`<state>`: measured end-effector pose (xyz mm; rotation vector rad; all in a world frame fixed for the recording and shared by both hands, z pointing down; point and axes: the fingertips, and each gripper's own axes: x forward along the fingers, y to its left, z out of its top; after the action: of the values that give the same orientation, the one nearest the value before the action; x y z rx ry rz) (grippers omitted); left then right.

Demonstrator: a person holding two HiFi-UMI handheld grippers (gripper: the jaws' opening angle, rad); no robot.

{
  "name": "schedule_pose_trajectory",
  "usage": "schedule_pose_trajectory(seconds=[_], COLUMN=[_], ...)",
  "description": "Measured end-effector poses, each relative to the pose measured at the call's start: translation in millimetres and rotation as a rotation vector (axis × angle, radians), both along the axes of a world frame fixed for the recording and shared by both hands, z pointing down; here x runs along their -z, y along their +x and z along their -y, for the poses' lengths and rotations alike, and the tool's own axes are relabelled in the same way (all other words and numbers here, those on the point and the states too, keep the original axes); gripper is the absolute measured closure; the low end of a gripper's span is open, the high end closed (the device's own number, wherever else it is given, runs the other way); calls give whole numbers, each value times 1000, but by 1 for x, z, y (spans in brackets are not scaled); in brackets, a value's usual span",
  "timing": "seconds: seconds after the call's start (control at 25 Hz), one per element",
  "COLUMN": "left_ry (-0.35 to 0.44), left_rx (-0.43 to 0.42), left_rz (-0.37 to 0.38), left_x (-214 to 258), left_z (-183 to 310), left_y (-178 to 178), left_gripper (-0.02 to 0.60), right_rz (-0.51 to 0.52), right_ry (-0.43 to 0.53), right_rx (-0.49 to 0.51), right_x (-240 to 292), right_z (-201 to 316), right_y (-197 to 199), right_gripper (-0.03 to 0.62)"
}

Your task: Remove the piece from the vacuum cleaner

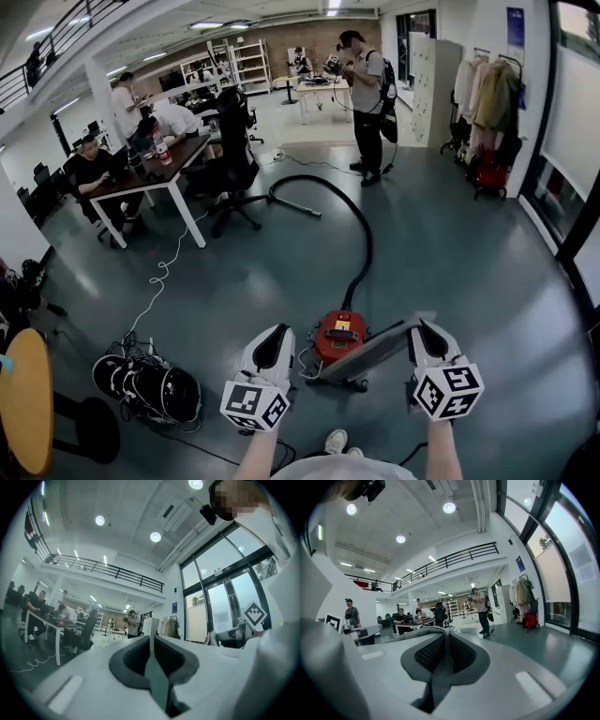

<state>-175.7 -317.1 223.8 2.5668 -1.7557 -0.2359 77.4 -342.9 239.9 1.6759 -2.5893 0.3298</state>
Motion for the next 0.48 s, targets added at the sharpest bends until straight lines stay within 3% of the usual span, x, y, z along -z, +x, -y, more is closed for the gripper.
schedule_pose_trajectory(seconds=[0.08, 0.48], left_ry=[10, 41], left_rx=[3, 13], left_rz=[2, 51], left_x=[5, 20], left_z=[0, 11], left_y=[6, 20], left_gripper=[580, 581], right_rz=[27, 39], right_ry=[3, 24], right_rx=[-10, -2], right_x=[3, 3], right_z=[-1, 2], right_y=[2, 1], right_gripper=[542, 542])
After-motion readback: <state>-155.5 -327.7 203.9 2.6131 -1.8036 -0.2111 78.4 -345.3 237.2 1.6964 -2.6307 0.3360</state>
